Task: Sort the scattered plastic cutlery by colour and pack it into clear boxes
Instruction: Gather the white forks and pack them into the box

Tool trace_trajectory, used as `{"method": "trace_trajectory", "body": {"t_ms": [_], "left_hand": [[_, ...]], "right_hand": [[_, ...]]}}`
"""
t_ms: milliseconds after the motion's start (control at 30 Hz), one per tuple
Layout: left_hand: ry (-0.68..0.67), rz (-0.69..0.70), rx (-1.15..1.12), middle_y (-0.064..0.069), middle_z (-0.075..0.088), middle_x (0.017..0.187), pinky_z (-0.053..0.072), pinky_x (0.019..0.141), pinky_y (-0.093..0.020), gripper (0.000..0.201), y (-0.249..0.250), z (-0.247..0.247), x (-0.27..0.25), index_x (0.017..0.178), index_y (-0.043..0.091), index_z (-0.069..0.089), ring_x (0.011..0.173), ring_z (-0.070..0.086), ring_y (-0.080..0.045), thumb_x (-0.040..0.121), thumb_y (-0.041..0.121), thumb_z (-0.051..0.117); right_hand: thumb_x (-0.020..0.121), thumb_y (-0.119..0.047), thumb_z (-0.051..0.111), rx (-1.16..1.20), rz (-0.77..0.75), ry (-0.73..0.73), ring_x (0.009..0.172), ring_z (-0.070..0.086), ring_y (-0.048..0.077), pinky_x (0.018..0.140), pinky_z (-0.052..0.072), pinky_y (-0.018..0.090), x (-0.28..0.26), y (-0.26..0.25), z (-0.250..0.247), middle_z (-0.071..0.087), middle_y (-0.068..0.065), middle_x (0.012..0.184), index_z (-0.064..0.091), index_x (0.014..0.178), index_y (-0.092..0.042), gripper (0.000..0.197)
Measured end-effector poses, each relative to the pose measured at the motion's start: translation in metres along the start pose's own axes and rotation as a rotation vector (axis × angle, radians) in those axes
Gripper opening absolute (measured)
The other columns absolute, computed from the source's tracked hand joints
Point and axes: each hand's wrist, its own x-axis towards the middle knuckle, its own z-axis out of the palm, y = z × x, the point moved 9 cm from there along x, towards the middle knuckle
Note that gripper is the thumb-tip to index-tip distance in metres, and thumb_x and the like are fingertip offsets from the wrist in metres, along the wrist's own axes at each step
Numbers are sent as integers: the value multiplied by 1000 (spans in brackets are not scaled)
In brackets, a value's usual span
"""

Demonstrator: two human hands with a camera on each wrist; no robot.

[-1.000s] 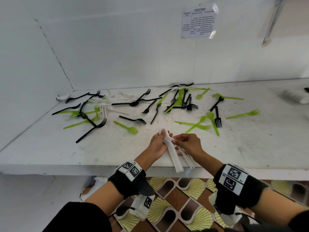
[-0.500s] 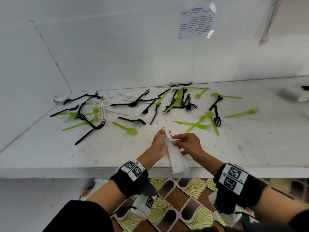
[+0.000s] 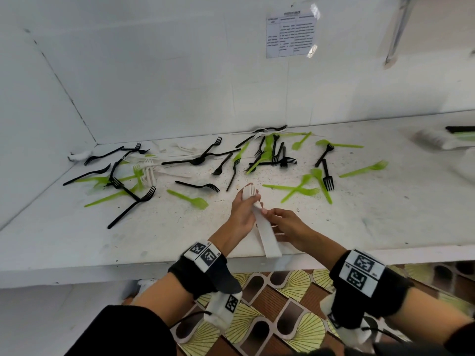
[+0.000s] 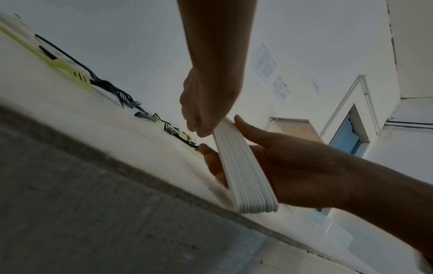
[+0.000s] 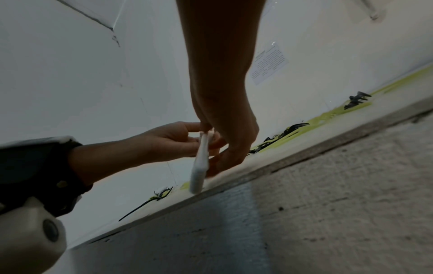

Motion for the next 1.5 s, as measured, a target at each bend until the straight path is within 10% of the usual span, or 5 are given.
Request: {"method": "trace_trajectory", "body": {"t_ms": [333, 700, 1500], "left_hand": [[-230, 45, 281, 4, 55, 95, 43, 73, -20, 45, 27, 17, 6, 124, 16, 55, 83, 49, -7, 86, -7, 53], [-376, -38, 253, 2, 58, 88, 53, 66, -17, 31, -10, 69, 2, 117, 18, 53, 83, 57, -10, 92, 1, 52], [-832, -223, 371, -4, 60, 89, 55, 69, -27, 32, -227, 424, -93, 115, 12, 57, 85, 60, -16, 87, -3, 57]], "right_hand": [[91, -34, 55, -50, -8, 16, 77, 65, 17, 65, 50, 25, -11, -15, -7, 69, 8, 95, 58, 106, -12, 28], [88, -30, 61, -106, -80, 275, 64, 56, 14, 53, 48, 20, -44, -20, -77, 65, 7, 87, 66, 103, -1, 33], [89, -32, 58, -50, -97, 730, 63, 55, 14, 47, 50, 16, -242, 16, -424, 63, 6, 87, 63, 101, -8, 28]]}}
